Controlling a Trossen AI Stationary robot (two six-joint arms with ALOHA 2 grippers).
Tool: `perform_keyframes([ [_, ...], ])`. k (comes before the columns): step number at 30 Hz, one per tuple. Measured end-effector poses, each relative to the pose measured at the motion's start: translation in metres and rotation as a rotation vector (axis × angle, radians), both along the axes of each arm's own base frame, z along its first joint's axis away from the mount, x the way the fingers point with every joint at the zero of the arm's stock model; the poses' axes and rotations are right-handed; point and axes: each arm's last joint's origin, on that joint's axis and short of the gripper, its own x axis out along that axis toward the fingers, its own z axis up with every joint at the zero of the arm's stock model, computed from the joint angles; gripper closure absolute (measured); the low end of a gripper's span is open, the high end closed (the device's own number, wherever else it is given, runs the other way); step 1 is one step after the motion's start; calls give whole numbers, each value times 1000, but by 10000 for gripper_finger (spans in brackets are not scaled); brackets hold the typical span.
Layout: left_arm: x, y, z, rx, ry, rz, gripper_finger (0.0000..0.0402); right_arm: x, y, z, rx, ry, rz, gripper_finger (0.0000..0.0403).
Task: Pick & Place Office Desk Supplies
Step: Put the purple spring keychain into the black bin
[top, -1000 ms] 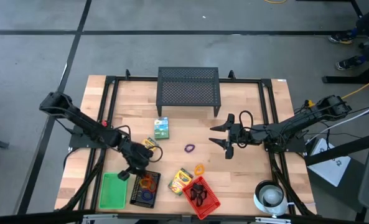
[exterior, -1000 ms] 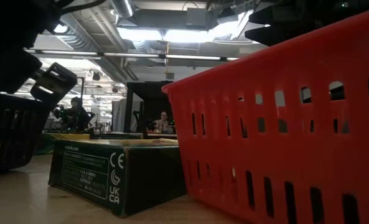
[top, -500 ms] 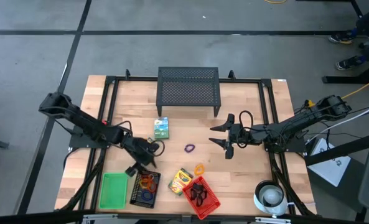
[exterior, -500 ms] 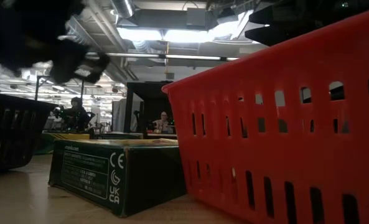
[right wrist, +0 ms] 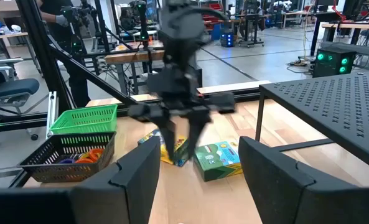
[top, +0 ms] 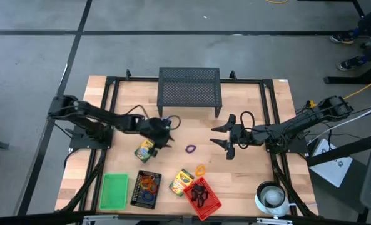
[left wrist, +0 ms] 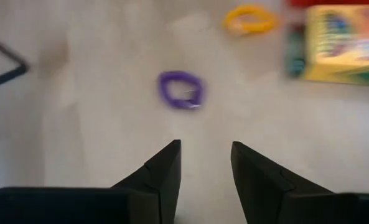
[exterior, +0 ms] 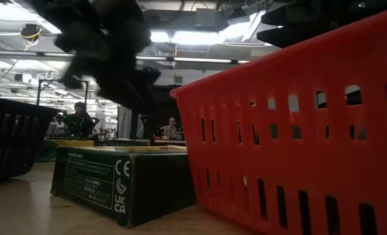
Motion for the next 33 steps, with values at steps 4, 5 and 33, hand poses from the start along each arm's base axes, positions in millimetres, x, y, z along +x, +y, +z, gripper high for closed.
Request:
perform_keyframes([
  [4, 16, 9, -15, 41, -54, -17, 267, 0, 0, 0, 0, 0, -2, 184],
  [5, 20, 9, -19, 47, -50, -34, 267, 0, 0, 0, 0, -1, -2, 184],
  [33, 96, -5, -45, 138, 71, -269, 296, 0, 0, -2, -8, 22, -2, 184],
])
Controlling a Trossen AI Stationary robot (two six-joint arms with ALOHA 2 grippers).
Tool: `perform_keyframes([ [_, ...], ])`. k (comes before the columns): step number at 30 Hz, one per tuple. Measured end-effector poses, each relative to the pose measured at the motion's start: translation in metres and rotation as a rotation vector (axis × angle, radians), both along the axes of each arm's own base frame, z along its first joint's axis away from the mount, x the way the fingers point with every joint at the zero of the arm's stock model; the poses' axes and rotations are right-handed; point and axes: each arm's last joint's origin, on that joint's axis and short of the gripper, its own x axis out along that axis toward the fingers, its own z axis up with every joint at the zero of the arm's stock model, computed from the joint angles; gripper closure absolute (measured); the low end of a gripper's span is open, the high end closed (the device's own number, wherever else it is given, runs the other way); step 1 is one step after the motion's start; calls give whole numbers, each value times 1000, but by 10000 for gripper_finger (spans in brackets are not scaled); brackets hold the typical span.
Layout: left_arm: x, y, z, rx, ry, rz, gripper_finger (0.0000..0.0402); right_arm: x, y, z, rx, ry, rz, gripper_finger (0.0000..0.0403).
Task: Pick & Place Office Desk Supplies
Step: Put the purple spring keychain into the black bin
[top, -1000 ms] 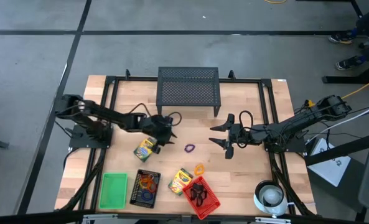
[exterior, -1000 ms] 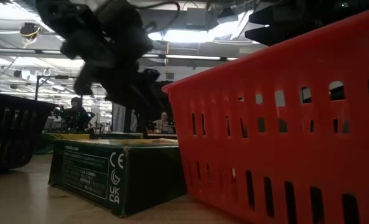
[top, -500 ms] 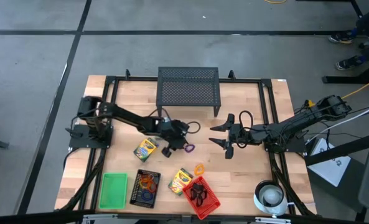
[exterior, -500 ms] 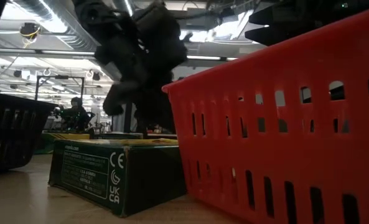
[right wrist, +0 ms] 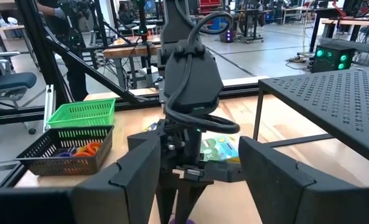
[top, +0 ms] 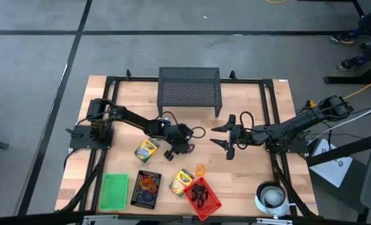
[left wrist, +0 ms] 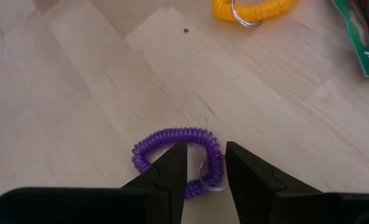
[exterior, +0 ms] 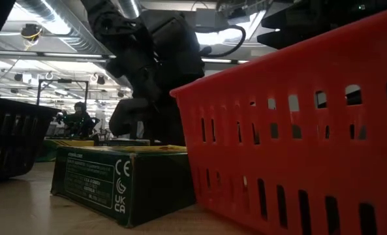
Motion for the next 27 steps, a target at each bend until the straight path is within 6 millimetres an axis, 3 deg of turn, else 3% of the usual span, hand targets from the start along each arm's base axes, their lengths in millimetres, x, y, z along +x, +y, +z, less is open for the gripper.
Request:
perform_keyframes([
  [16, -8, 2, -5, -74, 125, 29, 304, 0, 0, 0, 3, -1, -12, 184],
  [23, -12, -2, -6, -34, 157, 10, 389, 0, -1, 0, 22, -1, -28, 184],
  [27, -19, 2, -1, -24, 204, 4, 392, 0, -1, 0, 15, 0, -28, 184],
])
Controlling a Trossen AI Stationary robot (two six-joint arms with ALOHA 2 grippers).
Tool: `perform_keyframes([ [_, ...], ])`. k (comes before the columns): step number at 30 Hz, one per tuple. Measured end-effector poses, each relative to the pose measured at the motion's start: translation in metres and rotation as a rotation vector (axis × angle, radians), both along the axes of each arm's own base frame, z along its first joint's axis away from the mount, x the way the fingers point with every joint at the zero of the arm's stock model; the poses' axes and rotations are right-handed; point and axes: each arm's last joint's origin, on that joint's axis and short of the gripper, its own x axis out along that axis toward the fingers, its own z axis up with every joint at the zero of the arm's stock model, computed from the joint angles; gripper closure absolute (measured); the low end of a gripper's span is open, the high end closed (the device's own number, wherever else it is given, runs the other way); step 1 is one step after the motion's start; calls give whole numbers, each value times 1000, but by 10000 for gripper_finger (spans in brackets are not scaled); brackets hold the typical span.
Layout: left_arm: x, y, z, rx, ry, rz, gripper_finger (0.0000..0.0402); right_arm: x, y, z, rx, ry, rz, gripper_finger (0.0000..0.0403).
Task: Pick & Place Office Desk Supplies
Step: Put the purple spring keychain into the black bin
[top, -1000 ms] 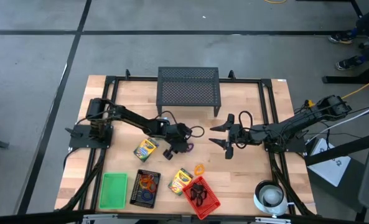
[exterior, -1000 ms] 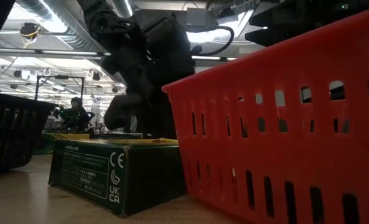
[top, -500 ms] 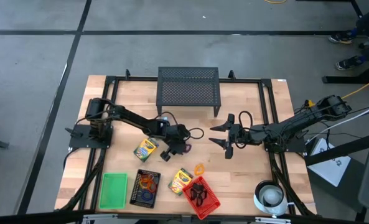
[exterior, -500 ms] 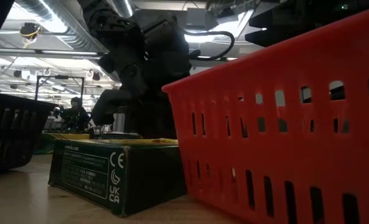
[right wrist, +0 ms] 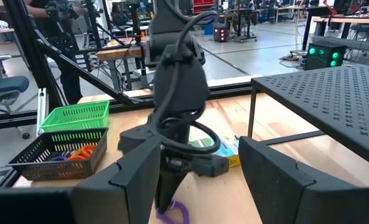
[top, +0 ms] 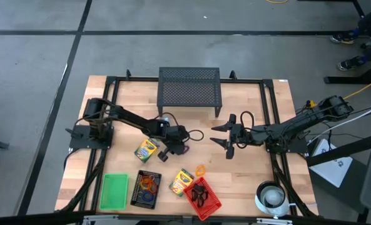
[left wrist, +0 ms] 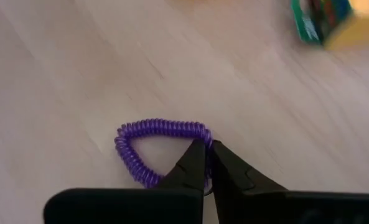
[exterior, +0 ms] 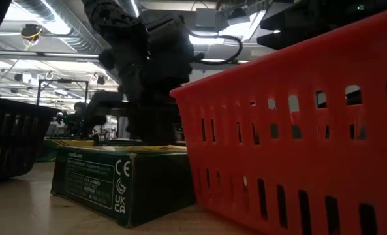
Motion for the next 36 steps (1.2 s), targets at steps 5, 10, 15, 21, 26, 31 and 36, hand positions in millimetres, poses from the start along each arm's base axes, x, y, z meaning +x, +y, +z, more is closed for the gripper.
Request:
perform_keyframes([
  [5, -14, 4, 14, -2, 65, -5, 398, 0, 0, 0, -1, 4, 0, 184],
  [10, -30, 5, 42, -65, 75, -33, 398, 0, 0, -1, -1, 13, 0, 184],
  [15, -48, -2, 71, -113, 58, -73, 398, 0, 0, -1, 0, 13, 0, 184],
  [21, -82, -13, 98, -149, 156, -52, 398, 0, 0, -3, -6, 28, 0, 184],
  [26, -104, -28, 119, -277, 197, -52, 398, 0, 0, -3, -14, 29, -4, 184],
  [31, -118, -46, 130, -341, 220, -32, 398, 0, 0, -3, -18, 29, -4, 184],
  [36, -128, -64, 125, -398, 311, 36, 398, 0, 0, -3, -19, 29, -4, 184],
])
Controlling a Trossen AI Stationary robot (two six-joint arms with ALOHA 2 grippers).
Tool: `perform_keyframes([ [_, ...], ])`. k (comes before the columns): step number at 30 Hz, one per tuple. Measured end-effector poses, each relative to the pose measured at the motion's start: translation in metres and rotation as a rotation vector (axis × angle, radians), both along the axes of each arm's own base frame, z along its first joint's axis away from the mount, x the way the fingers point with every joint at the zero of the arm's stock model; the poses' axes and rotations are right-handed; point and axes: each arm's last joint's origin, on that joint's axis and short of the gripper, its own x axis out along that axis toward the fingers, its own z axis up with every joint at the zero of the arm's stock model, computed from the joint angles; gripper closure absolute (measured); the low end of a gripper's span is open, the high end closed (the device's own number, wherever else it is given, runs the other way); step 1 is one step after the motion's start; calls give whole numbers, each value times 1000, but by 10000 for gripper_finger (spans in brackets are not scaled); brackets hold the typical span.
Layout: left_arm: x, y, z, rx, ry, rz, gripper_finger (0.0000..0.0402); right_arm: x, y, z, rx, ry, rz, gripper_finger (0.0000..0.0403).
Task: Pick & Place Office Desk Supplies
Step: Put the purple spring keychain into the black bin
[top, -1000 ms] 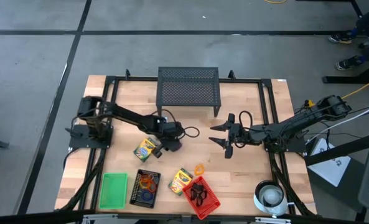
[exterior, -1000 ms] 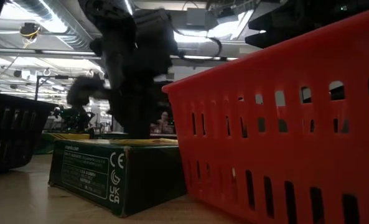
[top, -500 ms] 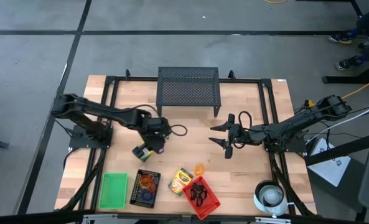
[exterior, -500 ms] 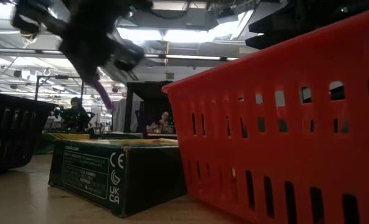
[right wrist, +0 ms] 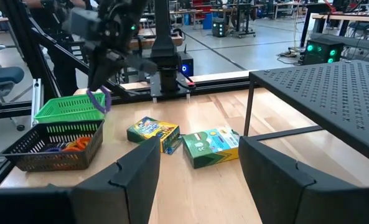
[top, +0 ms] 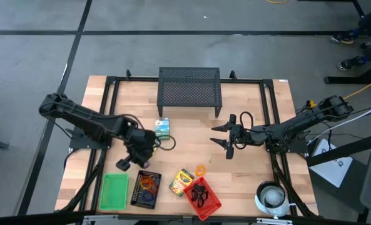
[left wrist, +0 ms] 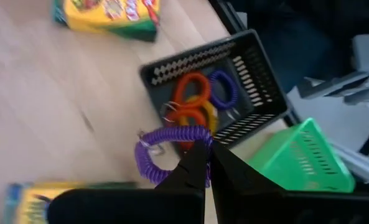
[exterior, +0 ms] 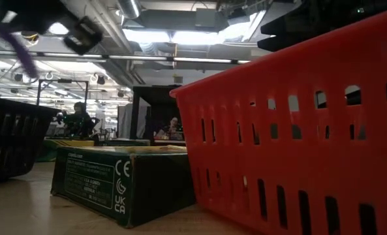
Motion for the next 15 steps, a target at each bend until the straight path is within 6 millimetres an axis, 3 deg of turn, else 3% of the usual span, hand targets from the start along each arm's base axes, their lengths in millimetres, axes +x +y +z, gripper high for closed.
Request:
perform_keyframes([
  [15, -27, -54, -5, -13, 223, 132, 398, 0, 0, -2, -7, 16, 5, 184],
])
